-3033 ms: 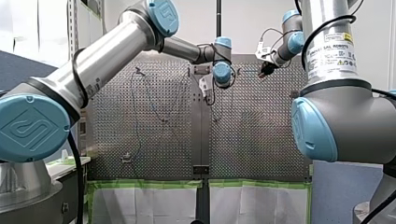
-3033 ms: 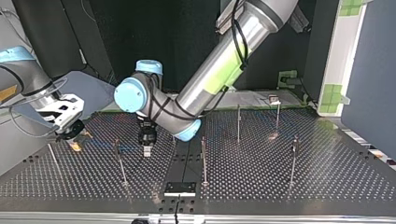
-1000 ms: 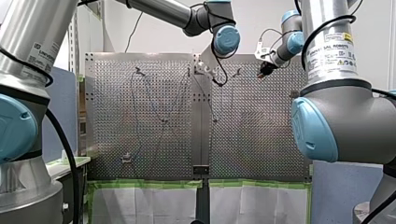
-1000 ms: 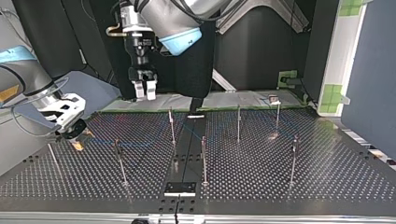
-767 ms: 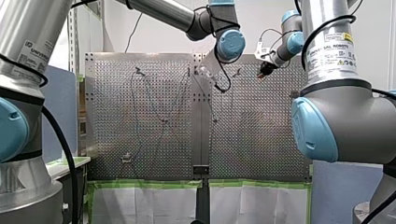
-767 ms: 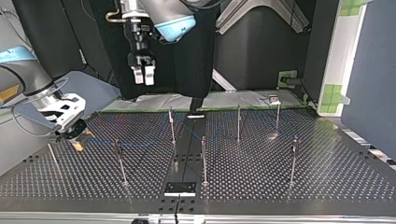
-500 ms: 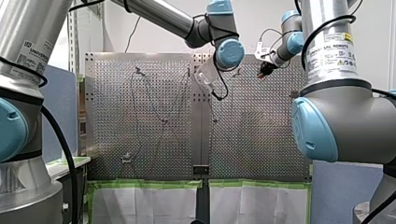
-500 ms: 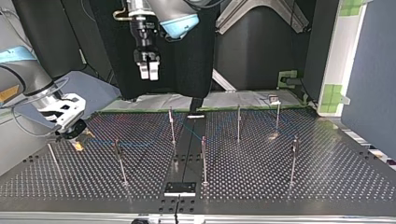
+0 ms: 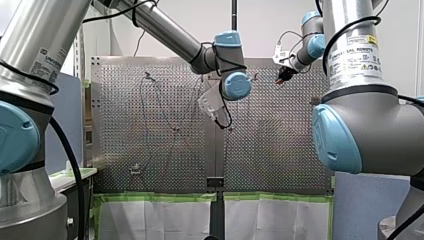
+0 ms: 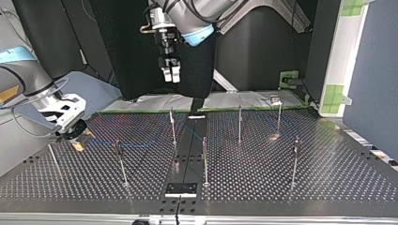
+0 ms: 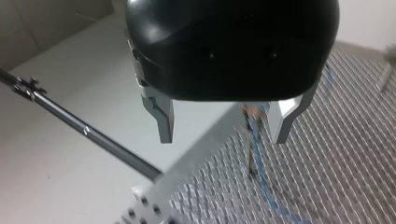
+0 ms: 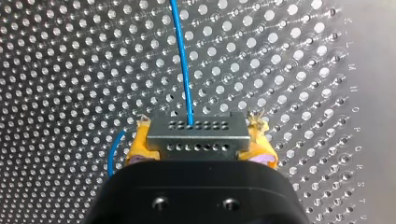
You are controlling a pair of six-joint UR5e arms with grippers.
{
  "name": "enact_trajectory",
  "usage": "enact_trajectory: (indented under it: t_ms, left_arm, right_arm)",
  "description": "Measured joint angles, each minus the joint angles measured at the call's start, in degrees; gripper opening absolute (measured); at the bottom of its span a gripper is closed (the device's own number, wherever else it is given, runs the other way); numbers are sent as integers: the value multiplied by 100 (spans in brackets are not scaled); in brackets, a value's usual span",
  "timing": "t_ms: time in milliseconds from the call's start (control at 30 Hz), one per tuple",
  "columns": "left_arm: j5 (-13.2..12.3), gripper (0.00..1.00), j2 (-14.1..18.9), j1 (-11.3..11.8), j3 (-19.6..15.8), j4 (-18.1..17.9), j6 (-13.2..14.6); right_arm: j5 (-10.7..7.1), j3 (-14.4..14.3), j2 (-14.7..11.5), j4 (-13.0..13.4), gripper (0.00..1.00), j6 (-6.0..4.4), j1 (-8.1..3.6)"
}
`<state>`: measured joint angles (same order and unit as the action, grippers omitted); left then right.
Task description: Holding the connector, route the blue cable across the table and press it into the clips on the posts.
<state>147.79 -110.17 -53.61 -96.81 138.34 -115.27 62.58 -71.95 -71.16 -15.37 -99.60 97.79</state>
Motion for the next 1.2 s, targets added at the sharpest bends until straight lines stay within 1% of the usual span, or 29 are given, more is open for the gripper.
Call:
enact_trajectory:
  t_ms: [233, 333, 433, 733, 867, 1200]
  left_arm:
    - [0, 100, -342, 328, -352, -352, 3]
    - [-7, 100, -473, 360, -523, -522, 4]
    - [-12, 100, -523, 368, -706, -705, 4]
    - [-13, 100, -526, 376, -1255, -1254, 6]
    - [-4, 100, -521, 418, -1483, -1483, 5]
    - [-14, 100, -453, 452, -2065, -2062, 6]
  right_arm:
    - [0, -2, 0, -8, 0, 0, 1]
    - [0, -2, 0, -8, 0, 0, -2]
    - [0, -4, 0, -8, 0, 1, -1]
    - [0, -4, 4, -11, 0, 16, -3]
    - [0, -3, 3, -16, 0, 17, -9]
    - [0, -1, 5, -15, 0, 24, -62]
